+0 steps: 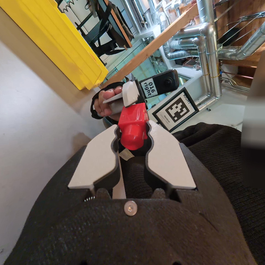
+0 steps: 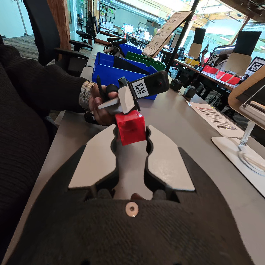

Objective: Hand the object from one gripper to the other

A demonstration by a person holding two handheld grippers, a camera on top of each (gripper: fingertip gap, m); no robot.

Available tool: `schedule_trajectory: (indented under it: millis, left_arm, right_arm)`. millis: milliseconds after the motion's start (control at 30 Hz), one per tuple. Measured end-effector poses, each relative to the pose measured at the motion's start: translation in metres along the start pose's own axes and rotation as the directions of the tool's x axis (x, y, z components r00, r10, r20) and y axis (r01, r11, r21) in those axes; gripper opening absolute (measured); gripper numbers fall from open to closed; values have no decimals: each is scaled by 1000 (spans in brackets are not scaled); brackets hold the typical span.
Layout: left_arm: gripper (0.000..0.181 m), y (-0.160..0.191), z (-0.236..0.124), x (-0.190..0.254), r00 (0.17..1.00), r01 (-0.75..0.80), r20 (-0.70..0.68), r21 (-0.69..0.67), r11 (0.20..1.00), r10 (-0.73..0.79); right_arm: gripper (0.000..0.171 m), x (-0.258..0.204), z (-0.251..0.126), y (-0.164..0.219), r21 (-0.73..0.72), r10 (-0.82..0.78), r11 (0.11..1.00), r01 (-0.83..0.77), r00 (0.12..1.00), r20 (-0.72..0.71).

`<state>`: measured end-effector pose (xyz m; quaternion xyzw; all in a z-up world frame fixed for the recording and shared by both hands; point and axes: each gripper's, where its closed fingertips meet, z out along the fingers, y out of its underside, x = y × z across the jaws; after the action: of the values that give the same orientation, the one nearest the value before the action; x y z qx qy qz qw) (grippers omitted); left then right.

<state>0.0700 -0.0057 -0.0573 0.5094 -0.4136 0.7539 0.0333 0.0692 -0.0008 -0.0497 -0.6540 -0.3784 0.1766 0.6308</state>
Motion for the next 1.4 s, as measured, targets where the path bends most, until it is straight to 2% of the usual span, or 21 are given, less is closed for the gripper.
schedule_trajectory:
  millis: [133, 200, 333, 400, 467, 567, 667, 767, 867, 1033, 1400]
  left_arm:
    - [37, -3, 0, 1, 1000, -8, -8, 20, 1000, 8]
    - [42, -6, -1, -4, 999, -15, 31, 47, 999, 14]
    - [62, -19, -15, -34, 972, -49, 234, 118, 992, 20]
    - [63, -24, -24, -46, 948, -64, 319, 150, 987, 14]
    - [60, -26, -28, -51, 937, -60, 349, 168, 984, -3]
    - [63, -25, -24, -47, 950, -38, 311, 173, 984, -18]
    - [87, -24, -15, -41, 963, -28, 268, 169, 985, -18]
    - [101, -15, -9, -51, 936, -57, 351, 110, 992, 15]
    - [99, -11, -4, -57, 912, -86, 407, 84, 993, 45]
    - [84, -5, -2, -67, 876, -111, 475, 36, 993, 81]
    - [79, -5, -5, -71, 863, -119, 498, 33, 992, 87]
  right_arm:
    - [37, 2, 0, -1, -9, 2, 1000, -2, 1000, -21]
    - [36, 8, -1, 2, -29, 10, 1000, -11, 999, -52]
    - [36, 30, -10, 9, -85, 64, 993, -81, 981, -185]
    - [36, 43, -17, 19, -154, 80, 980, -125, 959, -272]
    - [36, 53, -22, 25, -203, 46, 971, -123, 937, -346]
    - [36, 61, -27, 33, -338, -107, 940, -42, 906, -408]
    - [36, 58, -25, 43, -478, -249, 878, 39, 889, -385]
    - [36, 51, -18, 51, -568, -348, 815, 112, 878, -327]
    - [36, 45, -12, 59, -638, -435, 749, 179, 859, -270]
    - [36, 36, -2, 62, -684, -529, 679, 267, 824, -203]
    - [36, 28, 3, 51, -649, -552, 690, 320, 813, -187]
